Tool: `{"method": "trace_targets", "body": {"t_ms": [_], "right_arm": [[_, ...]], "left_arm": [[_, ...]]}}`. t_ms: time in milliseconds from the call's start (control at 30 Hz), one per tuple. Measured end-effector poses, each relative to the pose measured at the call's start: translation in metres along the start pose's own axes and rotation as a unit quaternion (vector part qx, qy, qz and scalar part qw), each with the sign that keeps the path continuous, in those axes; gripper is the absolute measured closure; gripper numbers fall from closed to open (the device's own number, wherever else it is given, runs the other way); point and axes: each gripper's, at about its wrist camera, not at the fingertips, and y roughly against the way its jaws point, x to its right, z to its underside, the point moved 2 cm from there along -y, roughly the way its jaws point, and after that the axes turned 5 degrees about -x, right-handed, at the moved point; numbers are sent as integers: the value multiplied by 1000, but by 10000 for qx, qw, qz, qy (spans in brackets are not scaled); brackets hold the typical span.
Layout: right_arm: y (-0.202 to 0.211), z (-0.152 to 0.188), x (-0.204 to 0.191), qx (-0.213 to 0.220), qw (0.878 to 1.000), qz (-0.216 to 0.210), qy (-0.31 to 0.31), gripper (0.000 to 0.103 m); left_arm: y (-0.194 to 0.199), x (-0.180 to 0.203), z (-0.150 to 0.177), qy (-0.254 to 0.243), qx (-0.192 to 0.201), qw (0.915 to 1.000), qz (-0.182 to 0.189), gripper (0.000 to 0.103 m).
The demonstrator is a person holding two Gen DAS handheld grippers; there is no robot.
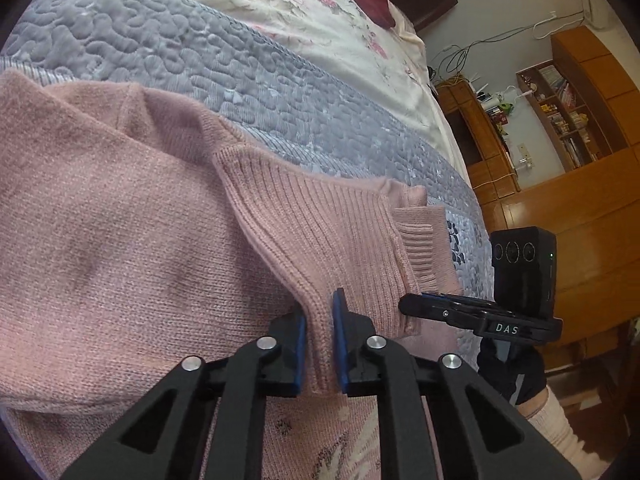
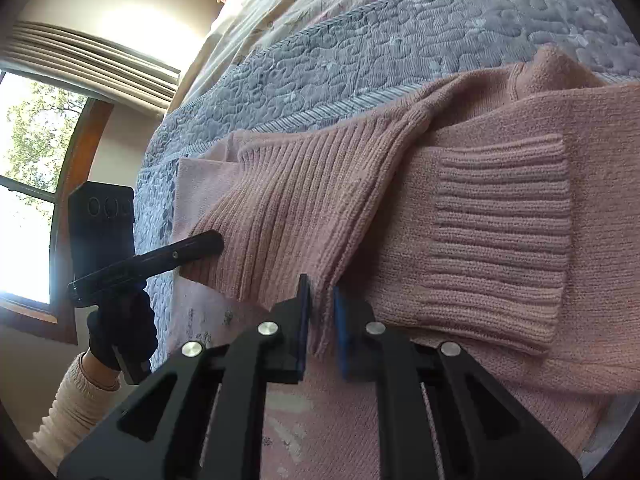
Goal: Fold small clothes
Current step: 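Open both tools and lift them off the folded sweater, then grasp the ribbed hem with both tools and lift it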
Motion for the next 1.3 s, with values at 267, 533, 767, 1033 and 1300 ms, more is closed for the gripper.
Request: {"method": "trace_targets", "body": {"t_ms": [267,533,767,1033,1300], "right_arm": [[0,9,10,-211,9989,410,89,93],[-3,19,13,-55,9987,513,21,84],[70,127,-26,489,9907,1084,669,71],[114,297,-10,631,9874,1443,-177,68],[110,377,16,706,9822,1425,-995,63]], "left_arm": [[-8,-15,7,-160,-376,9986,-333,94],[-3,-13,20,-191,-164,9970,-731,86],[68,27,107,-813,335,9743,-2076,58],[145,5,263,-50,393,9562,-2902,52],[171,-15,338,560,599,9507,-2991,52]]}}
